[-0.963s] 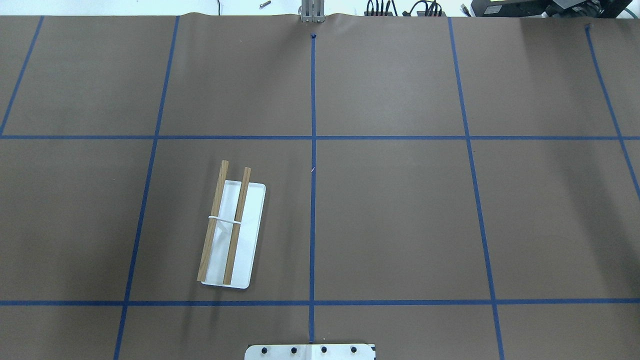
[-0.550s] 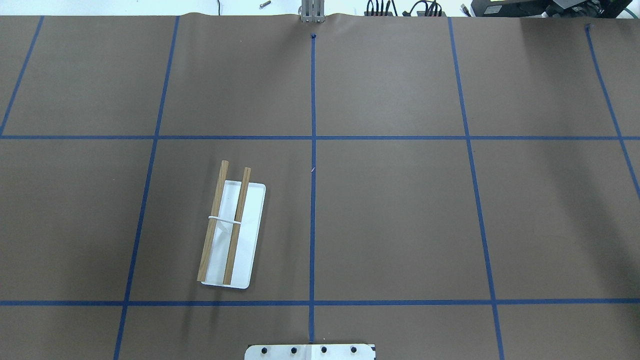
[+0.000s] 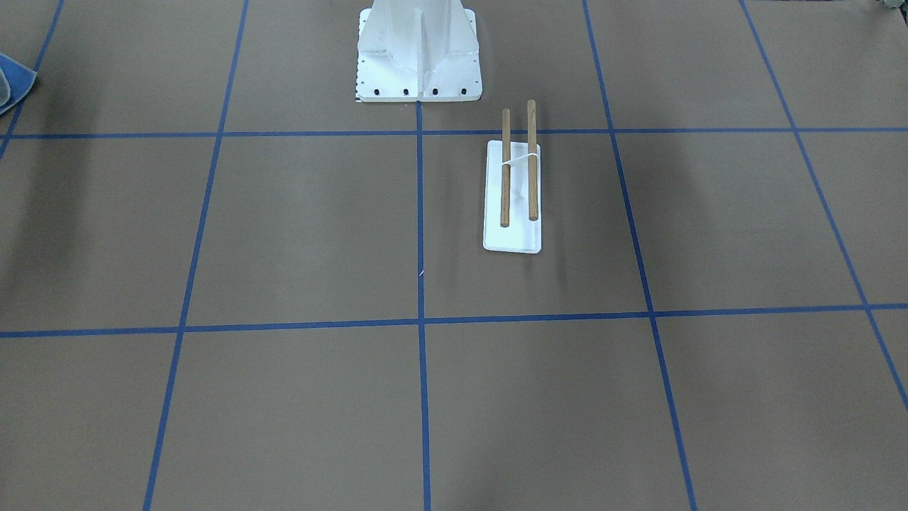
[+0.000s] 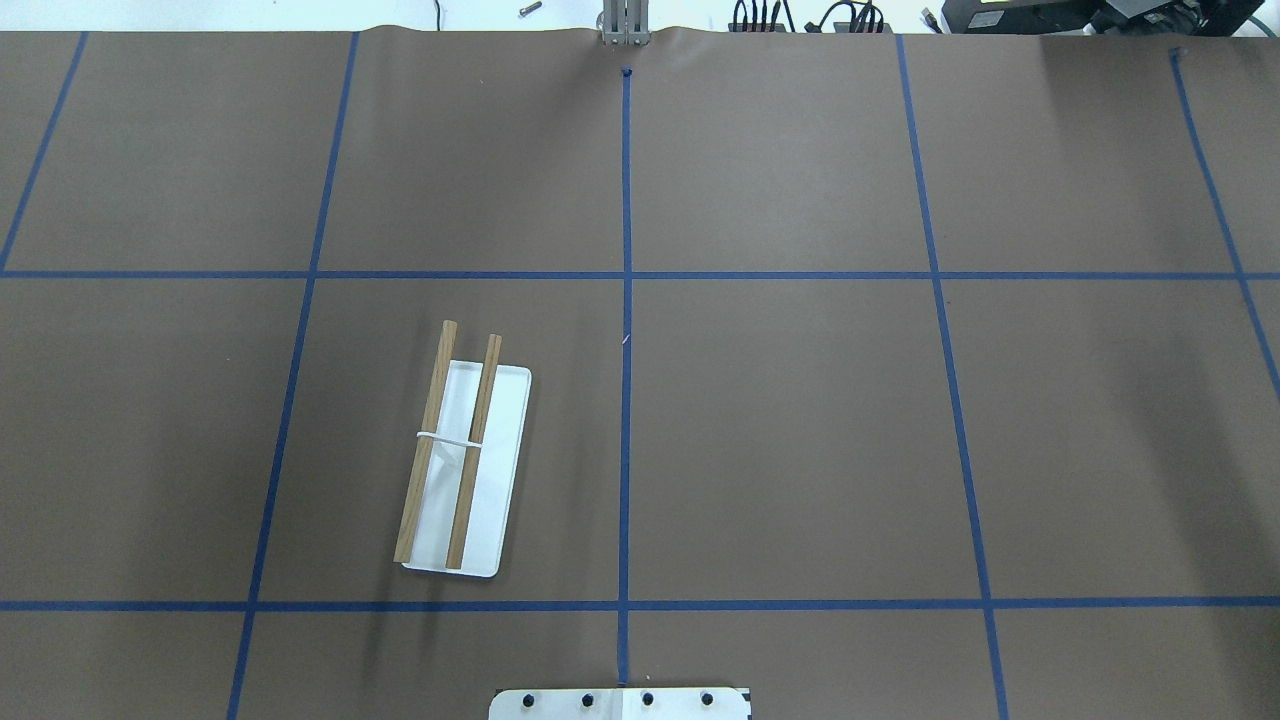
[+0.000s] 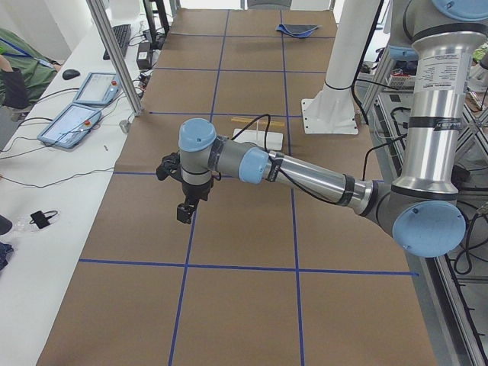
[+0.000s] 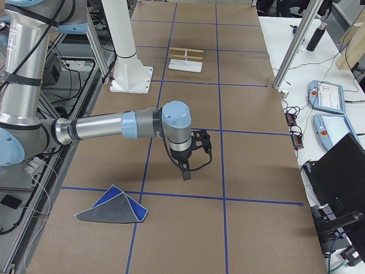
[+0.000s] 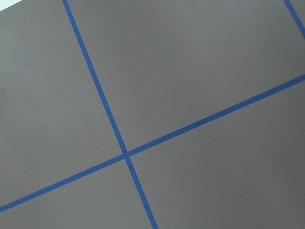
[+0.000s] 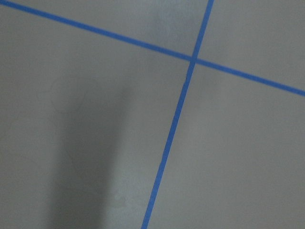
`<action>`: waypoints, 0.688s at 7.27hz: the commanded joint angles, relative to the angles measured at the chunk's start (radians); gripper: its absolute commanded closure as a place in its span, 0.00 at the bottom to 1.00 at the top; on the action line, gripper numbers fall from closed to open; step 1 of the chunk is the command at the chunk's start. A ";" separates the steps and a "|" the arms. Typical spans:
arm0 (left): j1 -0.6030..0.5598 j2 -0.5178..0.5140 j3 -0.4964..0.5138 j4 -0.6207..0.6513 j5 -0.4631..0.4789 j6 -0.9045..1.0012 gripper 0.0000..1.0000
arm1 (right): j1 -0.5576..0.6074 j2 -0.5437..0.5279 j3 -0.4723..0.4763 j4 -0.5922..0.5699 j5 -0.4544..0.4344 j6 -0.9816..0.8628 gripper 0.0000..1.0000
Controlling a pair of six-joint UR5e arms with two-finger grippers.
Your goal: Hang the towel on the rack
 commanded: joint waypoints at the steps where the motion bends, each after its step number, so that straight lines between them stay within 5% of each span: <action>1: 0.001 0.001 -0.002 -0.010 0.000 0.001 0.01 | -0.001 -0.191 -0.008 0.136 0.002 -0.005 0.00; 3: -0.001 0.001 -0.005 -0.022 0.000 -0.001 0.01 | -0.001 -0.291 -0.119 0.343 0.037 -0.002 0.02; 5: -0.002 0.001 -0.006 -0.027 0.000 -0.001 0.01 | -0.001 -0.289 -0.370 0.720 0.083 0.150 0.03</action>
